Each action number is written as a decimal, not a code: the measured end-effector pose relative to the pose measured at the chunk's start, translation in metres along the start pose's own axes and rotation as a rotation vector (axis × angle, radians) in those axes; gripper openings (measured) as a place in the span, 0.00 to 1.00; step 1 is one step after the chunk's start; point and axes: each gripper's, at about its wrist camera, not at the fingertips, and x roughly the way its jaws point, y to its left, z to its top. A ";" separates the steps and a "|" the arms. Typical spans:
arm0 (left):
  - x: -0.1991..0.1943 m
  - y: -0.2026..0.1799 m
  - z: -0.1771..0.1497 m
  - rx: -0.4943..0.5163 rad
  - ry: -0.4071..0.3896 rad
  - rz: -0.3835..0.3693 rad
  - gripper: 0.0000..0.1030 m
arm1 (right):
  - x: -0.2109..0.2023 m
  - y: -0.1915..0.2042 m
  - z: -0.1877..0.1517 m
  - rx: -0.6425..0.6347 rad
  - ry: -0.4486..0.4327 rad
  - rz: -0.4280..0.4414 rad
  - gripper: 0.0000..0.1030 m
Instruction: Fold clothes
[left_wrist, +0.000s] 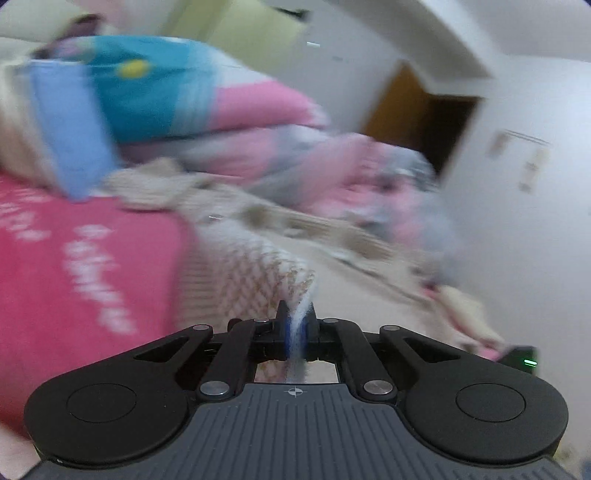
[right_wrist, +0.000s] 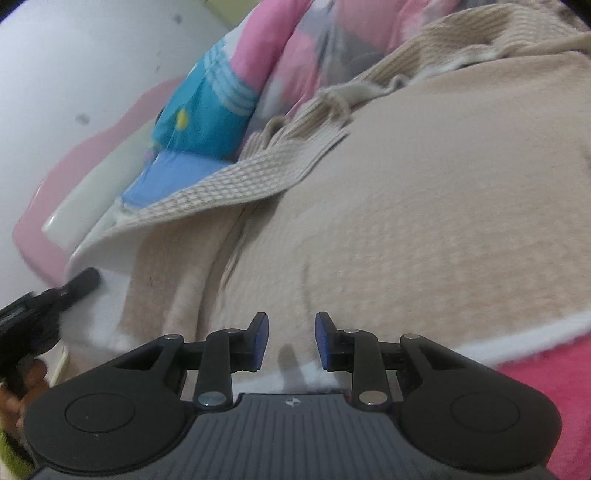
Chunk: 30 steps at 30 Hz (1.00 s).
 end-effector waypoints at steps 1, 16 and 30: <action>0.009 -0.006 -0.003 0.001 0.017 -0.030 0.03 | -0.003 -0.004 0.001 0.022 -0.016 0.006 0.28; 0.095 -0.003 -0.069 0.066 0.211 -0.033 0.06 | 0.015 -0.064 0.044 0.375 -0.023 0.234 0.44; 0.098 0.021 -0.077 0.082 0.167 -0.174 0.07 | 0.196 -0.086 0.183 0.476 0.041 0.066 0.55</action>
